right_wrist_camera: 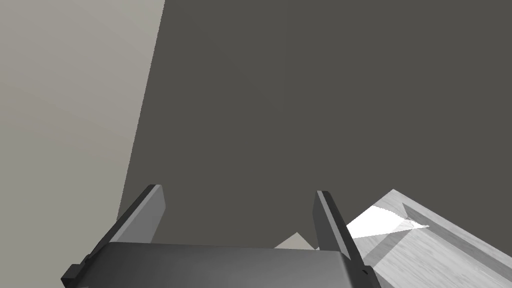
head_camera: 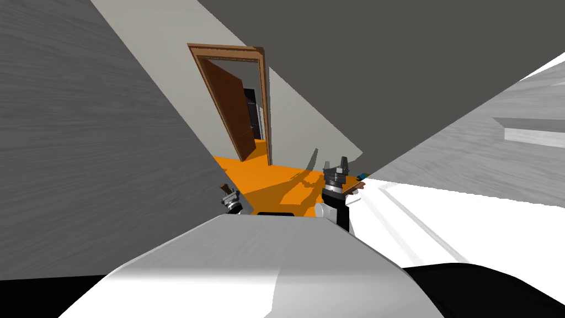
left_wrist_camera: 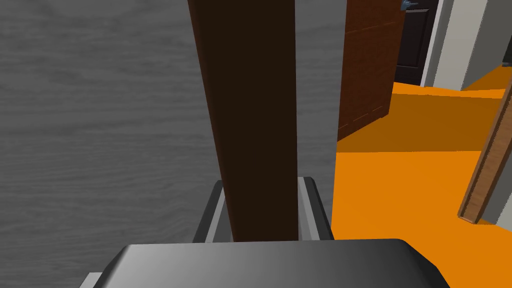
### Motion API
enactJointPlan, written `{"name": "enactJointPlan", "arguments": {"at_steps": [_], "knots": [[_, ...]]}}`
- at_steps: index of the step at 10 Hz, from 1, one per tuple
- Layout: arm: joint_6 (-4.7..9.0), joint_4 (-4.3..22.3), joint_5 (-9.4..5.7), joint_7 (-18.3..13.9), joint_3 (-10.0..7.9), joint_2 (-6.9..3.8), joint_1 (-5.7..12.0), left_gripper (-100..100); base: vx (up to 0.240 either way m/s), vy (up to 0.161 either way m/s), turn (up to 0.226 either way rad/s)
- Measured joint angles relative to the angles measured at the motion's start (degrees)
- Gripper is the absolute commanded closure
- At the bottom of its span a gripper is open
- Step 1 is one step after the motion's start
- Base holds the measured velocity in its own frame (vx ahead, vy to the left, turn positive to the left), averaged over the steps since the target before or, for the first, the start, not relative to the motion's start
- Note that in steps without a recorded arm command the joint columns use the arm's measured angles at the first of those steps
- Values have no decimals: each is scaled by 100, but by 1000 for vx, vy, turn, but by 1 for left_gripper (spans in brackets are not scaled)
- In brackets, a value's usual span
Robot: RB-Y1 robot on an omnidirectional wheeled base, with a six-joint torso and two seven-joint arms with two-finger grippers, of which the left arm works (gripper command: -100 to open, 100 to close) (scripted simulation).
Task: Push the door open
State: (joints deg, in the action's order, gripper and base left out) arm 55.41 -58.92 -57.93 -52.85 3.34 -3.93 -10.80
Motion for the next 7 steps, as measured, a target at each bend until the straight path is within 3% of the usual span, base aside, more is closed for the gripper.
{"name": "enactJointPlan", "arguments": {"at_steps": [1, 5, 7], "knots": [[72, 110, 8, -42, -14, -12, 74, 100, 103, 19, -98], [196, 109, -188, -19, -325, 30, -57, 100, 147, 26, -66], [243, -13, -307, 22, -515, 68, -195, 100, 128, 54, -33]]}}
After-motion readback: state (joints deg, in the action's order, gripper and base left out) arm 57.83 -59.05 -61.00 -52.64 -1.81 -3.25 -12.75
